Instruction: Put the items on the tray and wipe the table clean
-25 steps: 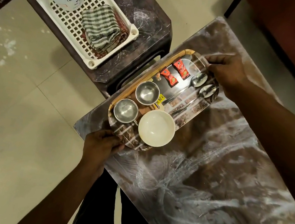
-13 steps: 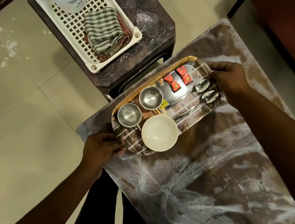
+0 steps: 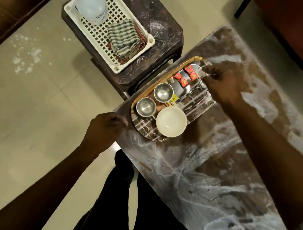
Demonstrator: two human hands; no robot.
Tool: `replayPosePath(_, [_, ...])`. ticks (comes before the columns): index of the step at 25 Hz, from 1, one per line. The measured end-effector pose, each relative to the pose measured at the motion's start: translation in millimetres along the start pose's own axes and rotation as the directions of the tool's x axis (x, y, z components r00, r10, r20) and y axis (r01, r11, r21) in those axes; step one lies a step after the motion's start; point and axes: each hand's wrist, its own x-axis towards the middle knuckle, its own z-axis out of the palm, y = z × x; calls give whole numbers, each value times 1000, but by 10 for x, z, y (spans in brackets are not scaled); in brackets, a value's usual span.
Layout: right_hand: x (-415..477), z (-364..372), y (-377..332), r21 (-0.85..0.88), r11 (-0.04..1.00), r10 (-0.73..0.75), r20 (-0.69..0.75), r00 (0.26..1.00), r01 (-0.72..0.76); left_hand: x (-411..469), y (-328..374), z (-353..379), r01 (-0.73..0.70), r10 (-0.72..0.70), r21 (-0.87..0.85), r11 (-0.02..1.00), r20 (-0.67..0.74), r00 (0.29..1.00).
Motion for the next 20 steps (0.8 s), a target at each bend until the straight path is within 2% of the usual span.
replayPosePath(6, [-1048,367,-768,192,981,-33,44,998,24,-560,443,-627,-216,212,-73,974,-57,976])
replayPosePath(10, [-1639,712,-1229,273,962,-19,69,997,-1,-704,410,-1125,-265,263,-46,963,-40,964])
replayPosePath(12, [-1823,898,-1386,252,967,0,74,997,-18,-665,307,-1398,-257,256,-31,966,-41,966])
replayPosePath(16, [-2011,1335,-1770,175,983,55,-14,998,-52,-359,100,-2123,-253,254,-82,964,3,967])
replayPosePath(20, [-2005,1735,-2106,209,974,103,-69,992,-87,34,81,-2751,-310,313,-59,949,36,949])
